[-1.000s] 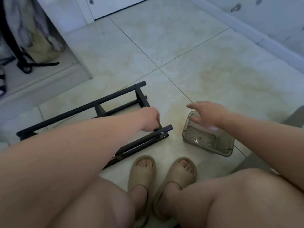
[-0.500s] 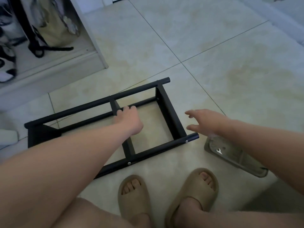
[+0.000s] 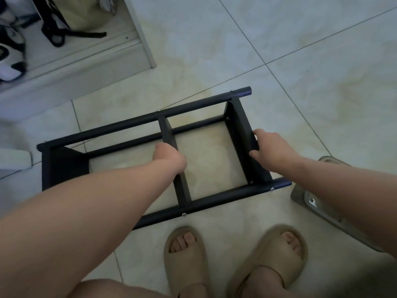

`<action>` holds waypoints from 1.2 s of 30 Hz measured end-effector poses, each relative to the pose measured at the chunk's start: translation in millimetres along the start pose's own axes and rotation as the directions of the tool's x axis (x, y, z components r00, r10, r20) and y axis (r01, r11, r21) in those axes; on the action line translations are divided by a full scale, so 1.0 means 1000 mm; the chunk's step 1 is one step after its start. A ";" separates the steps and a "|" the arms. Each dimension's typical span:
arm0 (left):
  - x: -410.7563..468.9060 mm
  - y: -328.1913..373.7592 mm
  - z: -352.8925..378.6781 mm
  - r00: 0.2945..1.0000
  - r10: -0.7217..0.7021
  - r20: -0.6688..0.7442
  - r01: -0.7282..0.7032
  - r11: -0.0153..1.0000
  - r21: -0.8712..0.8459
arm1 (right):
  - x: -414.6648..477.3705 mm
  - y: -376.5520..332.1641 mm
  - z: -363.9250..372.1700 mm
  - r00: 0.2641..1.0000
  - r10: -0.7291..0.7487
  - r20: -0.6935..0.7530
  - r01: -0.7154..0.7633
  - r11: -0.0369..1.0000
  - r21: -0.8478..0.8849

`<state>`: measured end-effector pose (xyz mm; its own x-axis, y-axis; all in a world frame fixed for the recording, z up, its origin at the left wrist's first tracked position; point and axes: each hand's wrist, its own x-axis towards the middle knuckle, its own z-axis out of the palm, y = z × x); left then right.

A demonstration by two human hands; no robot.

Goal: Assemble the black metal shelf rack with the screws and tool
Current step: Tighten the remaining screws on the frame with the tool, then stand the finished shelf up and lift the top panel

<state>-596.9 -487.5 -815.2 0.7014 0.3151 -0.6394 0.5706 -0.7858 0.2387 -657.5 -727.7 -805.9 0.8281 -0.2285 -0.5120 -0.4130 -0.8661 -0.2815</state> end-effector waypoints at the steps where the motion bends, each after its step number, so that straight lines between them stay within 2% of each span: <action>1: -0.001 0.000 -0.002 1.000 0.013 0.003 -0.013 1.000 -0.005 | -0.002 -0.001 -0.001 1.000 0.009 -0.010 -0.009 1.000 0.010; 5: -0.010 0.007 -0.016 0.997 0.078 0.011 -0.076 0.993 -0.094 | -0.011 -0.009 -0.024 0.994 0.002 -0.113 0.000 1.000 0.018; 8: -0.020 0.023 -0.033 0.994 0.108 -0.009 -0.106 0.962 -0.253 | -0.018 -0.019 -0.063 0.971 -0.012 -0.239 0.013 1.000 0.006; 11: -0.038 0.044 -0.056 0.992 0.123 0.005 -0.107 0.883 -0.457 | -0.030 -0.034 -0.115 0.930 -0.037 -0.365 0.041 0.999 0.003; 17: -0.080 0.091 -0.097 0.975 0.222 0.006 -0.134 0.610 -0.781 | -0.065 -0.065 -0.224 0.789 -0.169 -0.590 0.101 0.984 -0.147; 20: -0.099 0.111 -0.105 0.960 0.279 -0.007 -0.132 0.432 -0.892 | -0.088 -0.075 -0.260 0.711 -0.240 -0.661 0.119 0.967 -0.224; 23: -0.116 0.128 -0.105 0.944 0.331 -0.002 -0.099 0.274 -0.957 | -0.110 -0.080 -0.280 0.636 -0.318 -0.703 0.114 0.940 -0.322; 28: -0.135 0.155 -0.103 0.903 0.419 0.098 0.064 0.093 -0.994 | -0.134 -0.090 -0.296 0.513 -0.447 -0.733 0.151 0.888 -0.435; 30: -0.137 0.162 -0.097 0.876 0.458 0.154 0.130 0.084 -0.988 | -0.138 -0.092 -0.298 0.507 -0.467 -0.724 0.148 0.875 -0.461; 33: -0.135 0.166 -0.082 0.843 0.479 0.247 0.219 0.114 -0.969 | -0.141 -0.092 -0.289 0.536 -0.501 -0.679 0.149 0.848 -0.508; 36: -0.130 0.165 -0.071 0.823 0.488 0.291 0.242 0.162 -0.957 | -0.139 -0.091 -0.276 0.553 -0.545 -0.630 0.140 0.807 -0.574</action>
<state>-563.6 -620.4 -640.8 0.7311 -0.2788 -0.6227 0.6711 0.4583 0.5828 -630.0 -740.1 -485.0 0.9220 0.0650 0.3816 0.0002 -0.9859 0.1675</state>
